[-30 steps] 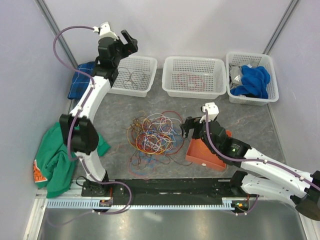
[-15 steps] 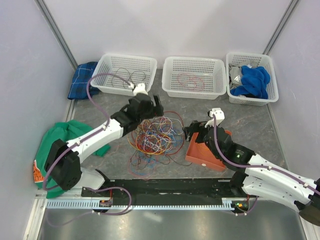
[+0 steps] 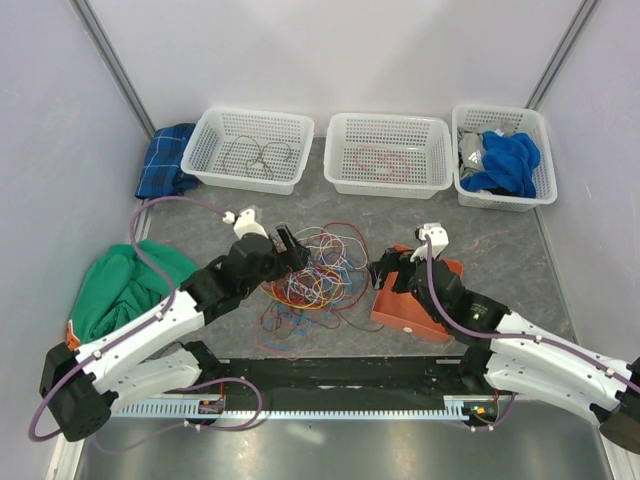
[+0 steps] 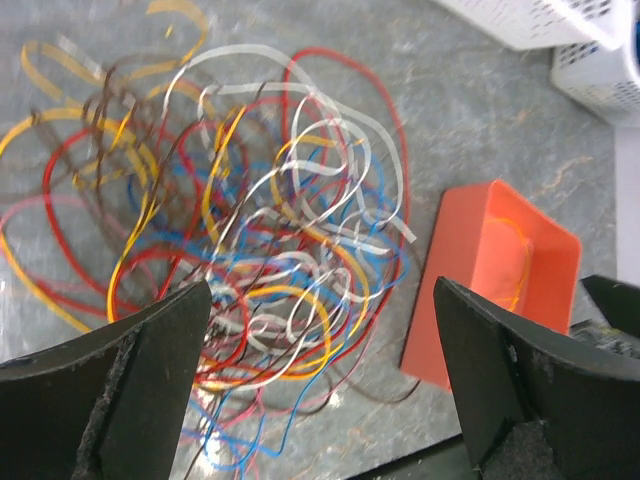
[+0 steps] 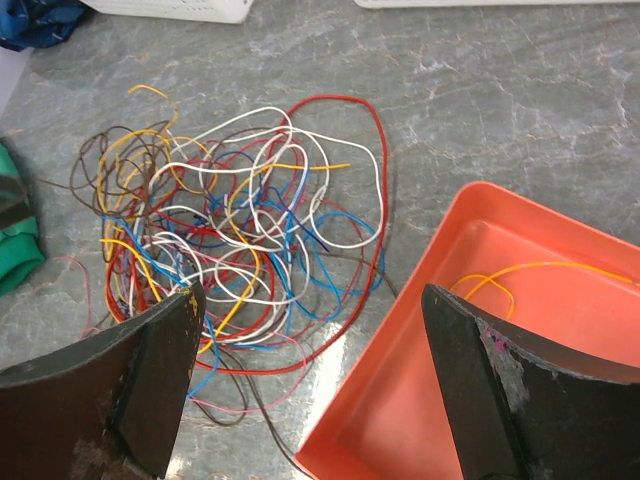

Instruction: Untangle the cables

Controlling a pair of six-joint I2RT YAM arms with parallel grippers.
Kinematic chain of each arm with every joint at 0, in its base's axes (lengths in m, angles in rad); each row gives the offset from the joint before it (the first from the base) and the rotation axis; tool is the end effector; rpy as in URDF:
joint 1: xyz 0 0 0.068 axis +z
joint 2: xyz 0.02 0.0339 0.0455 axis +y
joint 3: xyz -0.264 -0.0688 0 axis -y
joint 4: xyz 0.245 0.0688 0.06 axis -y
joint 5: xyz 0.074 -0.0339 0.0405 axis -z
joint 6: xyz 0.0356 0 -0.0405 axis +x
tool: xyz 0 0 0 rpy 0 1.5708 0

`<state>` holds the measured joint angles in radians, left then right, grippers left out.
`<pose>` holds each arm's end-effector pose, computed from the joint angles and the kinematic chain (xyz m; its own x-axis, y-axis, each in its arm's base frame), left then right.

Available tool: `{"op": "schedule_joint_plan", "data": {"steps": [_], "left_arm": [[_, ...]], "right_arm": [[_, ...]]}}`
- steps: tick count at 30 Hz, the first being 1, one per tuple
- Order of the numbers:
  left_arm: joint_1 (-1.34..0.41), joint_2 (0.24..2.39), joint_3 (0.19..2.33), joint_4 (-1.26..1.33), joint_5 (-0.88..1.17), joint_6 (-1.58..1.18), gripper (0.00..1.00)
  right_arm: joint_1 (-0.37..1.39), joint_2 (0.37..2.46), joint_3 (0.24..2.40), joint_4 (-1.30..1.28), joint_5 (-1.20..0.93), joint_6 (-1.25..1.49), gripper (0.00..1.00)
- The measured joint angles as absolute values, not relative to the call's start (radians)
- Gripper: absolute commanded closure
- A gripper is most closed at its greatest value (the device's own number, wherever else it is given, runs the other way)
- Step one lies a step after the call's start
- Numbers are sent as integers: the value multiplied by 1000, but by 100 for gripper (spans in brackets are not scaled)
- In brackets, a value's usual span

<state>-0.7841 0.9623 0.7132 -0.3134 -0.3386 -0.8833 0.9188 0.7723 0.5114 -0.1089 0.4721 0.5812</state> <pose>0.1587 -0.1416 0.2705 -0.6007 -0.4305 -0.6737 0.0046 0.8408 -0.5413 0.1231 0.1346 0.2543 -0.4307 0.2416 -0.8695 -0.2562 0.8911 0.3745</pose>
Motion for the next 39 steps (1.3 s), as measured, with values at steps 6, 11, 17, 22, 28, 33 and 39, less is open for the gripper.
{"op": "schedule_joint_plan", "data": {"steps": [6, 11, 17, 22, 28, 33, 39], "left_arm": [[-792, 1057, 660, -346, -320, -956, 1], [-794, 1193, 646, -332, -281, -976, 5], [-793, 1210, 586, -206, -252, -975, 29], [-794, 1276, 598, -127, -207, -944, 85], [-794, 1250, 616, -110, -152, -887, 98], [-812, 1075, 625, -110, -124, -841, 98], [-822, 932, 760, -164, -121, -754, 98]], "right_arm": [[919, 751, 504, -152, 518, 588, 2], [919, 649, 543, -204, 604, 570, 2], [919, 567, 638, -224, 699, 513, 2], [919, 608, 700, -275, 736, 465, 2], [919, 696, 763, -303, 713, 411, 2], [919, 735, 739, -241, 602, 407, 2], [919, 789, 698, -160, 418, 411, 3]]}}
